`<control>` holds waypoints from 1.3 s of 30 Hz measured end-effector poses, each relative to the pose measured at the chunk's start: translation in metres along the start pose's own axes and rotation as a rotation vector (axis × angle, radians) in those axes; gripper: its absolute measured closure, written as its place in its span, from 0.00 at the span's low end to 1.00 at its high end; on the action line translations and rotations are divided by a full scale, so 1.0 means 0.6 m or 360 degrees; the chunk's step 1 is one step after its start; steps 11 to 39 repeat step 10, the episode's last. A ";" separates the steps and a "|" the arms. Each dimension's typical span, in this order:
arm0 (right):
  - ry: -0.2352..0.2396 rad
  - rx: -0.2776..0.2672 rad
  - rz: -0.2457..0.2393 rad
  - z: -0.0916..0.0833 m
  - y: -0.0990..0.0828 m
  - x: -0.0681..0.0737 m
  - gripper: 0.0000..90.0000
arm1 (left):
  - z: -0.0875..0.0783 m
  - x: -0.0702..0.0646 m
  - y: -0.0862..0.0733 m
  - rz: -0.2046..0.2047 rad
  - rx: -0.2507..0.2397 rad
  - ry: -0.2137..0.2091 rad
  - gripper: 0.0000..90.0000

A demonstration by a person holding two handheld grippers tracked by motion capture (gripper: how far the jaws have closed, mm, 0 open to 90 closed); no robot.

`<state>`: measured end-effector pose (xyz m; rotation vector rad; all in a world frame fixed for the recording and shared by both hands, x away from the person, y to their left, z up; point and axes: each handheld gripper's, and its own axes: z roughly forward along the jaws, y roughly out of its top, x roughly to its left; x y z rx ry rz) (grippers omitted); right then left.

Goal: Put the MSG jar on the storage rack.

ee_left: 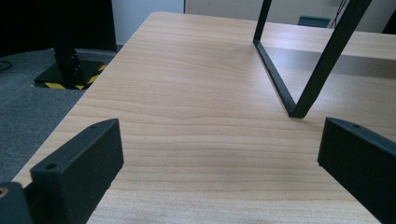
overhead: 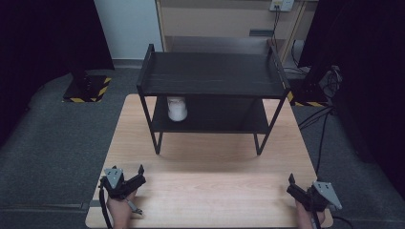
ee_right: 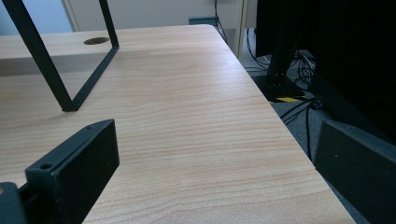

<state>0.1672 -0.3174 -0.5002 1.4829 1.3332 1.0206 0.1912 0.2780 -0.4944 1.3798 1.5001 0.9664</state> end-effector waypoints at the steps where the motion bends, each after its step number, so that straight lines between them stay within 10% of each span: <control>1: 0.0001 -0.0002 0.0001 0.000 0.000 -0.001 0.01 | 0.000 0.000 0.000 -0.0001 -0.0001 -0.0003 0.00; 39: 0.0004 -0.0013 0.0012 -0.001 -0.002 -0.002 0.00 | -0.001 0.002 0.000 -0.0019 -0.0002 -0.0005 0.00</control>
